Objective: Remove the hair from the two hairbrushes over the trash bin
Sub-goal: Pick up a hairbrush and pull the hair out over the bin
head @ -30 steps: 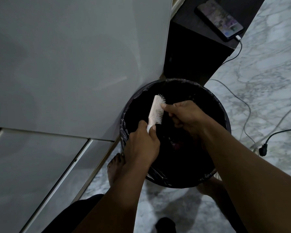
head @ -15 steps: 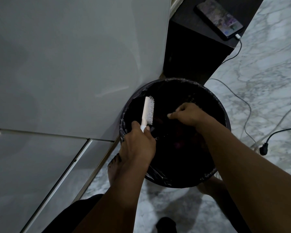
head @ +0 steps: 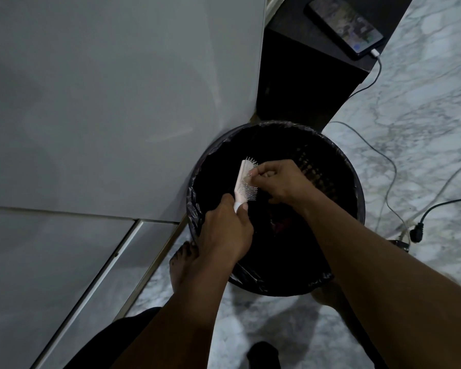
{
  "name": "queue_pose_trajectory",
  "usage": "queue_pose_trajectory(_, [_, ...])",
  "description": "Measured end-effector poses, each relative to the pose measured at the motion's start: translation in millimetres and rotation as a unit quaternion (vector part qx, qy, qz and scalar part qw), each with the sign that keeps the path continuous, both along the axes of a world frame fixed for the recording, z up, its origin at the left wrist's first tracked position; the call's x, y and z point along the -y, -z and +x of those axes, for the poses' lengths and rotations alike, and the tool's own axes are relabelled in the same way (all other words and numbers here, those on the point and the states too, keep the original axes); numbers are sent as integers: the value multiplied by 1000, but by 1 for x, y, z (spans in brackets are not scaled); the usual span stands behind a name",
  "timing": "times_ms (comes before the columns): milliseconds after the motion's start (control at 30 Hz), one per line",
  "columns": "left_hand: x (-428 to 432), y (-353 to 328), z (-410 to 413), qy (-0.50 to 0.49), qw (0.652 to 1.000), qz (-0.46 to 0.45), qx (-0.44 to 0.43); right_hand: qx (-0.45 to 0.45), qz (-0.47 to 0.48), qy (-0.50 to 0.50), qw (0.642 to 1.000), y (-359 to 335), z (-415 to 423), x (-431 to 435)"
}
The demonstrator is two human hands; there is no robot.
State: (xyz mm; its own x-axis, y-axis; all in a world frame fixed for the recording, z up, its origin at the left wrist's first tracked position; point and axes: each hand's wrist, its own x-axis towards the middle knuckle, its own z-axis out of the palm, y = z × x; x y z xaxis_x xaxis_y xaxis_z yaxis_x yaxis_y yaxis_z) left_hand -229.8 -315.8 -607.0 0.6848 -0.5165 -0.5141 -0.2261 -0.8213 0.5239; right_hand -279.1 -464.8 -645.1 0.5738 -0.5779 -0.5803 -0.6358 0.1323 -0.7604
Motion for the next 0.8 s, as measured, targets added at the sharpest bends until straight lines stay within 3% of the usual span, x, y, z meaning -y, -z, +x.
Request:
queue_pose_trajectory(167, [2,-3,-2,2,999,-40,-11,25,-19,106,994,5,5,-5])
queue_pose_trajectory(233, [5,-1,0,-28,999,-42,-13,58,31,166,984,1,9,-5])
queue_pose_trajectory(333, [6,4,3,-74,996,-45,-35,107,116,301,941,-5,12,2])
queue_pose_trajectory(533, [9,2,0,-72,993,-31,-84,112,159,205,959,-4,9,-13])
queue_pose_trajectory(800, [7,1,-3,-37,992,-65,-100,20,-80,209,974,14,8,-12])
